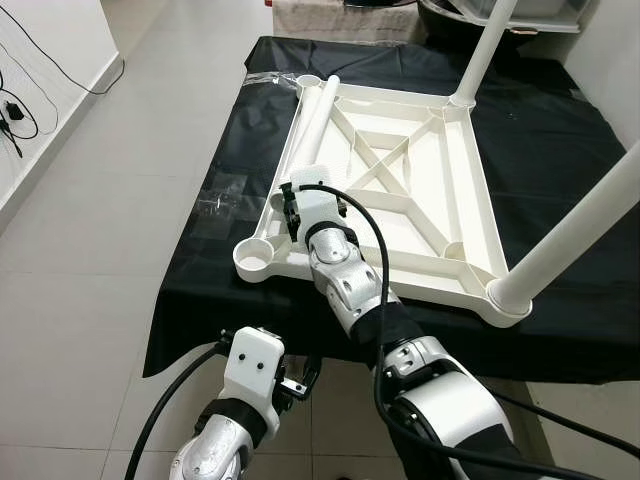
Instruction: Building children table
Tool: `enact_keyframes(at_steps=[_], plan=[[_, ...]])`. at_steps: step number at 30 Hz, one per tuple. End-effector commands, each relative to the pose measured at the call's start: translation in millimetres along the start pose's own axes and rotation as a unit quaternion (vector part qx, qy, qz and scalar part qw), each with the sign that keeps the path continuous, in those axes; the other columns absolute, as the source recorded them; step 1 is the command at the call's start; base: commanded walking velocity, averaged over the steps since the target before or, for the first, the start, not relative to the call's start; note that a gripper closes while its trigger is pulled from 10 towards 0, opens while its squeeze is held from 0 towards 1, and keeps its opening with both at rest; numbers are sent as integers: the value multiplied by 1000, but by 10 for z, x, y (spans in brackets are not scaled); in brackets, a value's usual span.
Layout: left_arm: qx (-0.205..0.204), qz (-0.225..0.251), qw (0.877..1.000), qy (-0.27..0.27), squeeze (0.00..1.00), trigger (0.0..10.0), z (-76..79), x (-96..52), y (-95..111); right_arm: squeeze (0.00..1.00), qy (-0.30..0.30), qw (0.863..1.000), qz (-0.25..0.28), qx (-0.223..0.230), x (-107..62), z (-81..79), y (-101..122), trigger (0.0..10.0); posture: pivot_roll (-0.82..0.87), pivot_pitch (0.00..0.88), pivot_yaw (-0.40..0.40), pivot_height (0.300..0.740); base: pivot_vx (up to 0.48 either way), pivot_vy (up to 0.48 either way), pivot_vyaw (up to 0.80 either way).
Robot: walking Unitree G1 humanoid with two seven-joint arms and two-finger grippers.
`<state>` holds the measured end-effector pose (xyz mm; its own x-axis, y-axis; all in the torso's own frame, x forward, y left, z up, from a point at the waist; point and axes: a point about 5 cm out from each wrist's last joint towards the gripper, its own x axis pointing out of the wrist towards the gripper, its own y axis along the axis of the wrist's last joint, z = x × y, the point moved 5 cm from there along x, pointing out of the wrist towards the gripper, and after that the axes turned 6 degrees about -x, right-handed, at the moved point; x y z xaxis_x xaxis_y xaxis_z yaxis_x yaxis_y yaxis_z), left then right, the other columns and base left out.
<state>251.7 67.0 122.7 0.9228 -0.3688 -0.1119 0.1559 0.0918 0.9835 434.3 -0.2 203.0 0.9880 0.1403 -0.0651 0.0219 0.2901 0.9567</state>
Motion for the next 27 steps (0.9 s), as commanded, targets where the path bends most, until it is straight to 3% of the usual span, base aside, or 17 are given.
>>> enact_keyframes(at_steps=[1, 10, 18, 27], plan=[[-9, -5, 1000, -4, 0, 10000, 52, -22, -9, 0, 21, 999, -7, 28, -36, -209, 17, 10000, 116, 230, -114, 740, 0, 0, 0], [-12, 23, 999, 18, 0, 10000, 18, -67, 92, 0, 22, 996, 19, 81, -6, -182, 183, 10000, 120, 247, -122, 740, 0, 0, 0], [-20, 51, 997, 55, 0, 10000, -74, -109, 210, 0, 17, 996, 25, 78, 30, -126, 238, 10000, 111, 276, -132, 740, 0, 0, 0], [-25, 58, 996, 68, 0, 10000, -43, -150, 251, 0, -5, 996, 28, 80, 71, -11, 275, 10000, 107, 322, -159, 740, 0, 0, 0]])
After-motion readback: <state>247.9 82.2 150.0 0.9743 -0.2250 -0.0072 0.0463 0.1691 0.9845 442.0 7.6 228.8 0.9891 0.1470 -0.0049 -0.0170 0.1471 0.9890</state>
